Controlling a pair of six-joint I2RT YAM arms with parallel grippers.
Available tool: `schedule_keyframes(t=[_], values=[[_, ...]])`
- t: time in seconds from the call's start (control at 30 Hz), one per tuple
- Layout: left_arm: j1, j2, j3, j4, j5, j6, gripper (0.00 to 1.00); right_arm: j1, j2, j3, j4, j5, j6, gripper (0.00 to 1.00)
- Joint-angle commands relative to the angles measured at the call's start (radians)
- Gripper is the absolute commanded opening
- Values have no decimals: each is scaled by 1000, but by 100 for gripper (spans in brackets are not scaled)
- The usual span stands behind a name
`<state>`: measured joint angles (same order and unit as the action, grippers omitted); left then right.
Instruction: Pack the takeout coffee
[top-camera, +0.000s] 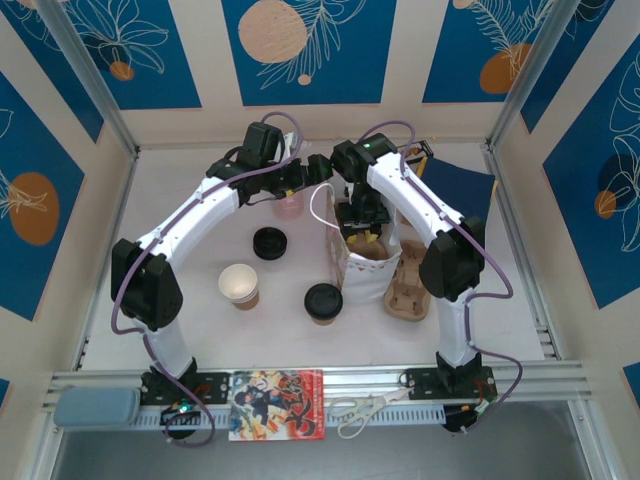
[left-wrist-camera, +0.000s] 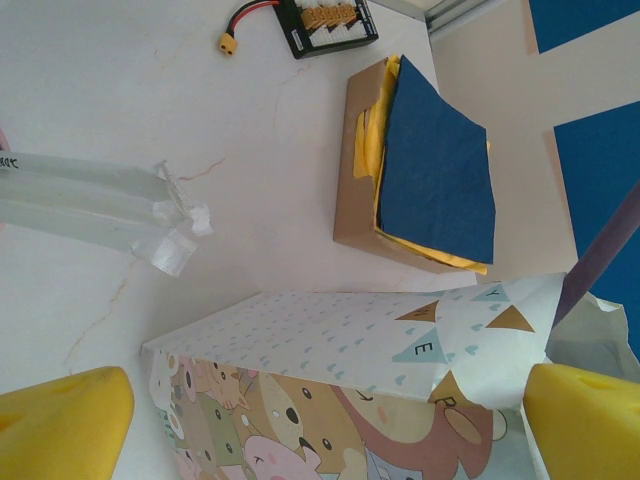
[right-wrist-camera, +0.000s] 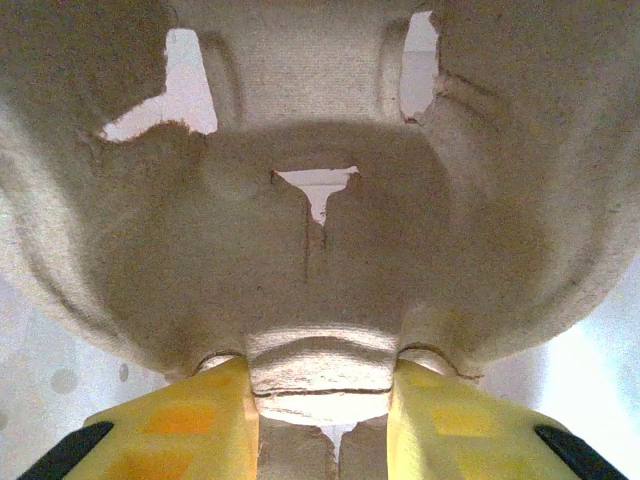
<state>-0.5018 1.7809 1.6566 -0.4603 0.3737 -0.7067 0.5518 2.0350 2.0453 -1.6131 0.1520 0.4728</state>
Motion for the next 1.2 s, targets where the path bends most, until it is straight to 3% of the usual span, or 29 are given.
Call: schedule_keyframes(t=[0.0, 1.17], values=[[-10, -34, -4, 25, 25, -1, 100, -5, 25, -27, -160, -32, -12, 34], [-12, -36, -2, 28, 28, 1, 100, -7, 38, -54, -160, -52, -27, 34]])
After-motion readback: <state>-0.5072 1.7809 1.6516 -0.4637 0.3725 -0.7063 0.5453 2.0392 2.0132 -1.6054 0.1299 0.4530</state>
